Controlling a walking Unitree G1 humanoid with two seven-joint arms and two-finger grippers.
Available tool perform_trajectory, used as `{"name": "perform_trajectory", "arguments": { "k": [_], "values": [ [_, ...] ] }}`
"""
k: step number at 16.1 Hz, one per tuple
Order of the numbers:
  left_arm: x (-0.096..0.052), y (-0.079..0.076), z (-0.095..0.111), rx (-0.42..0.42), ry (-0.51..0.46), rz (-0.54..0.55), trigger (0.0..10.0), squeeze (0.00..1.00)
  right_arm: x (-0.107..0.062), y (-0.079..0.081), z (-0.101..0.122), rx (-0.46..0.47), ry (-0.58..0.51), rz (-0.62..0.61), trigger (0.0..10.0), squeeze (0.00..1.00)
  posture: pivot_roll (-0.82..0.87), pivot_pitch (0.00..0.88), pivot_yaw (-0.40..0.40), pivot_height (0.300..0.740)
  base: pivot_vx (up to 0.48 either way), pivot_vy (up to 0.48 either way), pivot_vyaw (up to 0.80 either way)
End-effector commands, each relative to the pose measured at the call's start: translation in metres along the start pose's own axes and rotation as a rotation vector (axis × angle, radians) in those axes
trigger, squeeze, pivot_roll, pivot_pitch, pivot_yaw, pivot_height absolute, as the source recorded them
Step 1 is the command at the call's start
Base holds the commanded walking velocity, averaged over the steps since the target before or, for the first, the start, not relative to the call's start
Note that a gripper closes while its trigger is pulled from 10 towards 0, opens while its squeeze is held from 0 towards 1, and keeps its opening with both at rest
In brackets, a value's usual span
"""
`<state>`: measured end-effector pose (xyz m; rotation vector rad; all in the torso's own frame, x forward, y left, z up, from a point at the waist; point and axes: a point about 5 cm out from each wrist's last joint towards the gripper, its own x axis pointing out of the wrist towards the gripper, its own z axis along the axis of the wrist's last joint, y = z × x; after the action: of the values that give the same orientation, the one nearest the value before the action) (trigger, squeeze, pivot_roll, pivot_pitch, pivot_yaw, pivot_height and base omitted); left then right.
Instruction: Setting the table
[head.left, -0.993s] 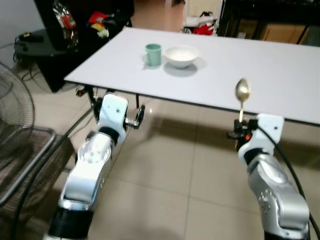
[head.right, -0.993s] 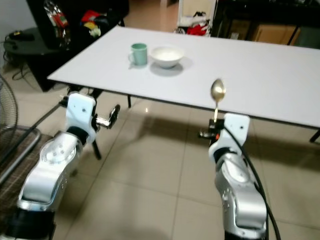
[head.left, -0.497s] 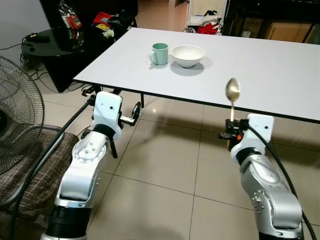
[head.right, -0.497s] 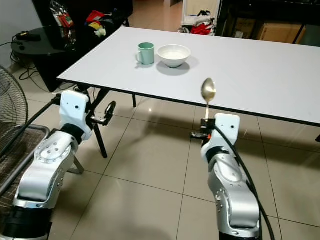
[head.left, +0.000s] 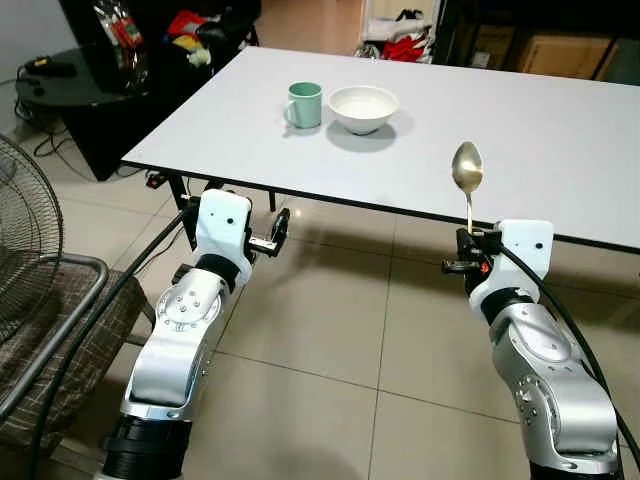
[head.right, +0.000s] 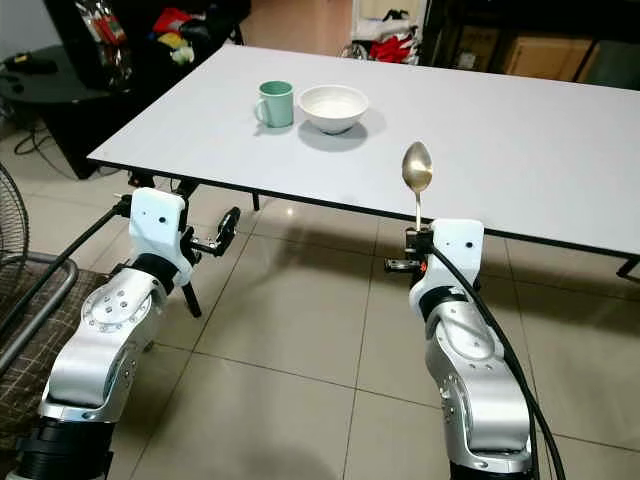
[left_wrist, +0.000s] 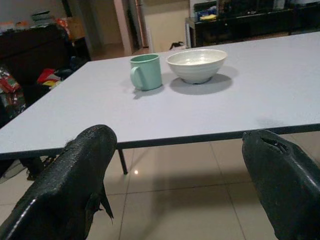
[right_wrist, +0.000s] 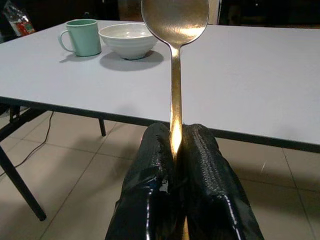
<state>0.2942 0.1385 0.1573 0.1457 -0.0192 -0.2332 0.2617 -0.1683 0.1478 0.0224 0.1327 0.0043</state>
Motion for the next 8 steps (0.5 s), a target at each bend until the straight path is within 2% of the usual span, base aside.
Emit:
{"name": "perform_trajectory", "arguments": {
  "k": [1,5,8],
  "values": [
    [-0.0015,0.0034,0.0028,0.003,-0.009,0.016,10.0,0.00,0.0001,0.0020,0.0039,-0.021,-0.009,0.019,10.0,0.00,0.01,0.000,0.003,0.740,0.300,0.000,0.00],
    [-0.0011,0.0029,0.0034,-0.003,-0.010,0.019,10.0,0.00,0.0003,0.0046,0.0025,-0.072,0.003,0.043,10.0,0.00,0.01,0.000,0.002,0.740,0.314,0.000,0.00],
    [0.0004,0.0020,0.0063,-0.015,-0.019,0.011,10.0,0.00,0.0027,0.0024,0.0028,-0.035,0.002,0.022,10.0,0.00,0.02,0.000,0.008,0.740,0.334,0.000,0.00]
  ]
}}
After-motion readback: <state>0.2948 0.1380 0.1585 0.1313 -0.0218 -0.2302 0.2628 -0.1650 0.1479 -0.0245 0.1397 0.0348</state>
